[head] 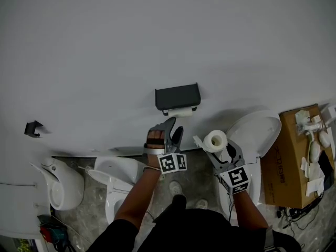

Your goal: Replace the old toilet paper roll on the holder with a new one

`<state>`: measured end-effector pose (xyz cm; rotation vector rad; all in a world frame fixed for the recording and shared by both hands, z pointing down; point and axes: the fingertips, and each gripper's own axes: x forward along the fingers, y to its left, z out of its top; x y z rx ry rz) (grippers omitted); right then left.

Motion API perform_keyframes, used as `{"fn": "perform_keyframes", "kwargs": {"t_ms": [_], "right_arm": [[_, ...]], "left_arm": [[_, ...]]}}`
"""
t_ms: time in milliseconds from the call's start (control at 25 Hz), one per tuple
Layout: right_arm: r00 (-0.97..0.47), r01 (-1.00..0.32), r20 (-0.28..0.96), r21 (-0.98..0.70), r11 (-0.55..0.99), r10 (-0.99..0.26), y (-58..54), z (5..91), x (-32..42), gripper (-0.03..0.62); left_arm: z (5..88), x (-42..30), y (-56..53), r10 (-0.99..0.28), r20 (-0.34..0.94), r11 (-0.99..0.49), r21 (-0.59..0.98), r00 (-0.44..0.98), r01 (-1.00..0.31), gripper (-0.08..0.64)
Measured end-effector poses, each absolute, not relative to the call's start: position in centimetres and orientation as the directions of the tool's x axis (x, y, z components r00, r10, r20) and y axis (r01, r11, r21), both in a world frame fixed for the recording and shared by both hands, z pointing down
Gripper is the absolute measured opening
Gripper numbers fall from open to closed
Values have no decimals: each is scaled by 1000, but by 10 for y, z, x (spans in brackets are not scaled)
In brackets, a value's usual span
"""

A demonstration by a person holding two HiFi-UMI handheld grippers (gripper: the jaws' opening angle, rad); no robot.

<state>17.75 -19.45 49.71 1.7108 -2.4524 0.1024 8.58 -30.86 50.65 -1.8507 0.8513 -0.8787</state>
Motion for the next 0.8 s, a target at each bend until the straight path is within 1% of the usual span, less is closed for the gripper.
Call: {"fn": "perform_keyframes", "kwargs": {"t_ms": [240, 520, 600, 680, 800], "right_arm": [[-319, -944, 179, 30, 330, -931, -199, 505, 191, 268], [-332, -940, 171, 20, 340, -928, -210, 504, 193, 268], [-332, -940, 169, 22, 340, -928, -213, 502, 193, 268], [-335, -939, 163, 21, 343, -928, -216, 500, 194, 268], [-336, -939, 155, 23, 343, -929, -219, 499, 196, 268]], "left_arm": [[507, 88, -339, -858, 208, -295, -948, 469, -120, 247], [518, 97, -349, -861, 227, -293, -953, 456, -80, 245], [518, 98, -350, -862, 221, -289, -953, 456, -85, 227], [518, 100, -351, -865, 214, -285, -954, 454, -93, 175], [519, 102, -351, -869, 202, -274, -957, 451, -100, 169]]}}
